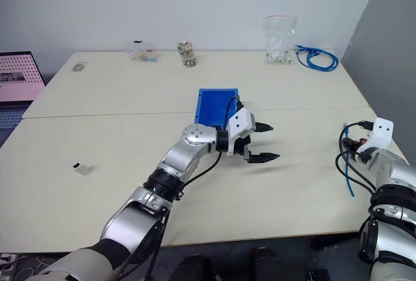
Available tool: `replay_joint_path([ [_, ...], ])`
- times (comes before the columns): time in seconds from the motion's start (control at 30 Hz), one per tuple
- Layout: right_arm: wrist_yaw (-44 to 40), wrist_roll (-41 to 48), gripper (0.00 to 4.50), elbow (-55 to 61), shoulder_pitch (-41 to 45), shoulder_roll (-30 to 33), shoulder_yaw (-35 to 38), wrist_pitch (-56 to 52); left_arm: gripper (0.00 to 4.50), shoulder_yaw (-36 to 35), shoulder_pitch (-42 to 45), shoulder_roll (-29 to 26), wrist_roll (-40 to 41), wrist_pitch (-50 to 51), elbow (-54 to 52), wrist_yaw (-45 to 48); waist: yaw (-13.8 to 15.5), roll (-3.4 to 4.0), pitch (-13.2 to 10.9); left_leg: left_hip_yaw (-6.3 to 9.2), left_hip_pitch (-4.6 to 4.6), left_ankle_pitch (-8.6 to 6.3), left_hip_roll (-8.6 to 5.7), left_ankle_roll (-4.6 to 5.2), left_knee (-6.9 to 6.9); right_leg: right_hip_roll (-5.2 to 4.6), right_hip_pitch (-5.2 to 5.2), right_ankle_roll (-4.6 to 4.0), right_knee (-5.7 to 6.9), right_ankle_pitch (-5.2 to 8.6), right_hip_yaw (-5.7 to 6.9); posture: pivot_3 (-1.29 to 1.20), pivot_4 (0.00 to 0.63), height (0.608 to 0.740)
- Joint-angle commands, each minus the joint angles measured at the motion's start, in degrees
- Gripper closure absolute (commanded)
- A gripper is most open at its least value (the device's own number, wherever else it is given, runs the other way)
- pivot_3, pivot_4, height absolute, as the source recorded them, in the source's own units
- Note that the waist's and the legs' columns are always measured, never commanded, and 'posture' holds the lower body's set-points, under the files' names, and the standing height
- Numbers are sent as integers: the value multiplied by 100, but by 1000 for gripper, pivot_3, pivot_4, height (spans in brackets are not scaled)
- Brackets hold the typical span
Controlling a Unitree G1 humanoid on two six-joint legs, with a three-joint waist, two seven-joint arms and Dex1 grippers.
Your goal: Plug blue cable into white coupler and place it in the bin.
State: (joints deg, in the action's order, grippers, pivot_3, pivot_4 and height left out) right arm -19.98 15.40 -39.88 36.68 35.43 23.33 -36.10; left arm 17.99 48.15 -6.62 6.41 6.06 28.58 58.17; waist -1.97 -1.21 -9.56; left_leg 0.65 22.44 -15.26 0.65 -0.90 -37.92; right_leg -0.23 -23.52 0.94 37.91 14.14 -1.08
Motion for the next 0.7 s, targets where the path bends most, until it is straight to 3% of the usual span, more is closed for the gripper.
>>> replay_joint_path([
  [0.03, -138, 103, 3491, -30, 21, -147, -99, -83, 0, -102, 42, 0, 62, 36, -314, 5, 0, 0, 0, 1, 0, 0, 0, 0, 0, 0, 0, 0, 0, 0, 0, 0, 150, 740],
  [0.17, -173, 155, 4471, 29, 56, -201, -84, -131, 0, -243, 59, 80, 284, 373, -506, -26, -1, 0, 0, 1, 0, 0, 1, 0, 0, 0, 0, 0, 0, 0, -1, 0, 150, 740],
  [0.4, -388, 184, 4471, 251, -26, -122, -195, -166, 0, -251, -122, -119, 368, 700, -977, 62, -4, 0, 0, 1, -3, 0, 2, 0, 0, 1, 0, -2, 4, -1, -5, 0, 150, 740],
  [0.5, -892, 38, 4471, 755, -248, 41, -640, -11, 0, -277, -341, -448, 391, 830, -1371, 216, -12, 3, 1, 3, -8, 0, 2, 0, 3, 3, 0, -11, 6, -6, -9, 0, 150, 740],
  [0.57, -1255, -92, 4471, 1258, -476, 193, -1031, 115, 0, -332, -567, -734, 429, 895, -1725, 307, -8, 4, 1, 10, -9, 0, 4, 0, 5, 6, -1, -12, 7, -7, -9, 0, 150, 740],
  [0.7, -3005, 244, 4471, 3136, -1064, 809, -2008, -88, 0, -792, -1930, -1923, 714, 1438, -3277, 444, -61, 31, -10, 22, -8, 0, 16, 0, 10, 7, -8, -10, 11, -4, -11, 0, 150, 740],
])
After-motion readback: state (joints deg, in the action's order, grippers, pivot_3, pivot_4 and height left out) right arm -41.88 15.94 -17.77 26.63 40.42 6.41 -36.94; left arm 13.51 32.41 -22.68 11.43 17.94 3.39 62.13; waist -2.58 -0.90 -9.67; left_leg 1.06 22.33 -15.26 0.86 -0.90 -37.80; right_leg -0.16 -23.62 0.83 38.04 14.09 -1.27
